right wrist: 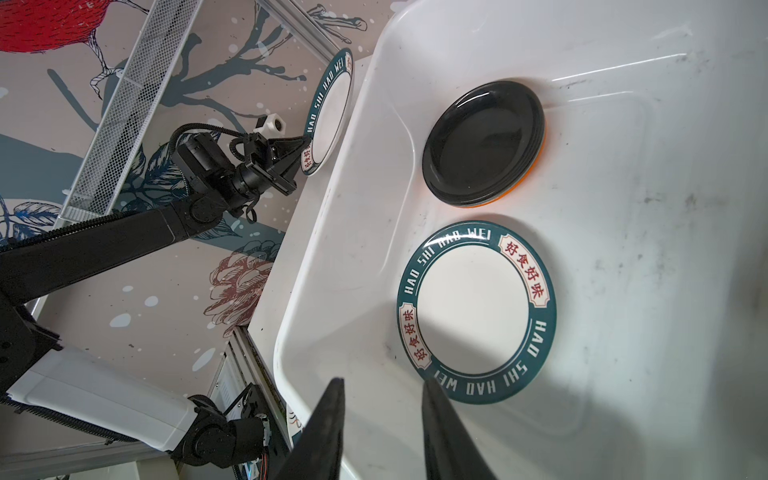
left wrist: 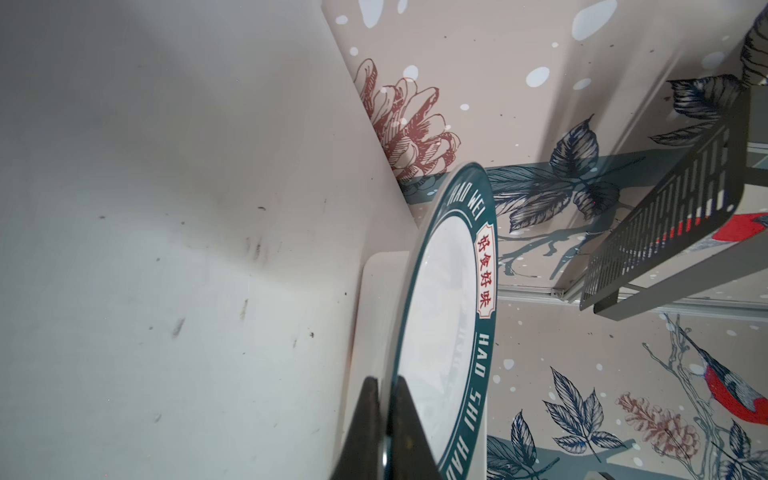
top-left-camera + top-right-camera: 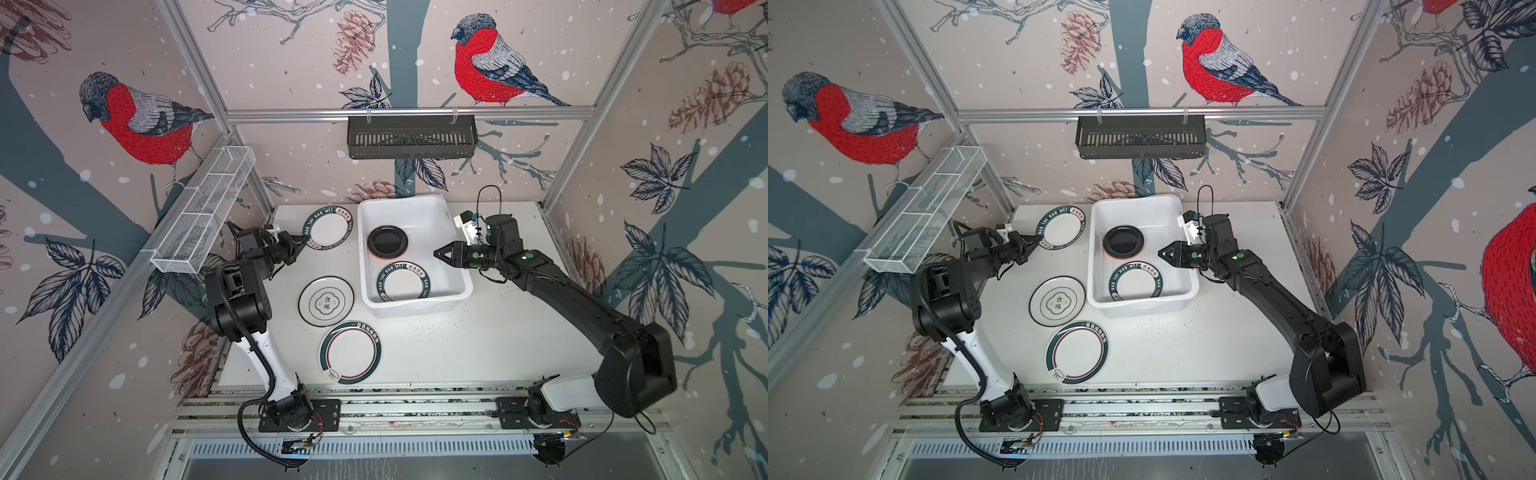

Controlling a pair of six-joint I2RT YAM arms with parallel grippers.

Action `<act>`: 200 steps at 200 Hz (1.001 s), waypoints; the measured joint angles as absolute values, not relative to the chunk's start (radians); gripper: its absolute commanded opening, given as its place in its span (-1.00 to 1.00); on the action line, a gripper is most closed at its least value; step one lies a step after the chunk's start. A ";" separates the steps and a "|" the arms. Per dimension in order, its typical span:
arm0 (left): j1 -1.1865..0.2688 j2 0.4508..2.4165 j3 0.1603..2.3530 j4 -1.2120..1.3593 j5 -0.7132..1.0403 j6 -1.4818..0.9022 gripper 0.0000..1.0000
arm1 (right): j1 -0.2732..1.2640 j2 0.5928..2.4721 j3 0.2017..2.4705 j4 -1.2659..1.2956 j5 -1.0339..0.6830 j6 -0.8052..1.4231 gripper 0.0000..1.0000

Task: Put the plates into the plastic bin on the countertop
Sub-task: 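Tilt the green-rimmed plate upright with the left gripper, then lift the plate over the bin with the left gripper while the right gripper approaches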

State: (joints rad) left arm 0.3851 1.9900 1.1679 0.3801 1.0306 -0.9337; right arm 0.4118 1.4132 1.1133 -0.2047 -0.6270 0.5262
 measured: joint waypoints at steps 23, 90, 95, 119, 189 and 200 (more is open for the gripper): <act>0.382 1.980 1.158 0.438 1.050 -0.984 -1.00 | 0.412 1.413 1.113 -0.207 -0.627 0.526 -0.31; 0.325 1.940 1.140 0.539 1.080 -1.068 -1.00 | 0.414 1.414 1.132 -0.212 -0.627 0.526 -0.29; 0.321 1.937 1.139 0.542 1.081 -1.073 -1.00 | 0.415 1.414 1.133 -0.214 -0.627 0.526 -0.28; 0.297 1.924 1.135 0.559 1.095 -1.092 -1.00 | 0.416 1.414 1.137 -0.217 -0.627 0.525 -0.25; 0.234 1.898 1.120 0.559 1.095 -1.085 -1.00 | 0.430 1.462 1.167 -0.219 -0.622 0.523 -0.20; 0.224 1.890 1.121 0.558 1.095 -1.075 -1.00 | 0.433 1.475 1.175 -0.215 -0.620 0.524 -0.20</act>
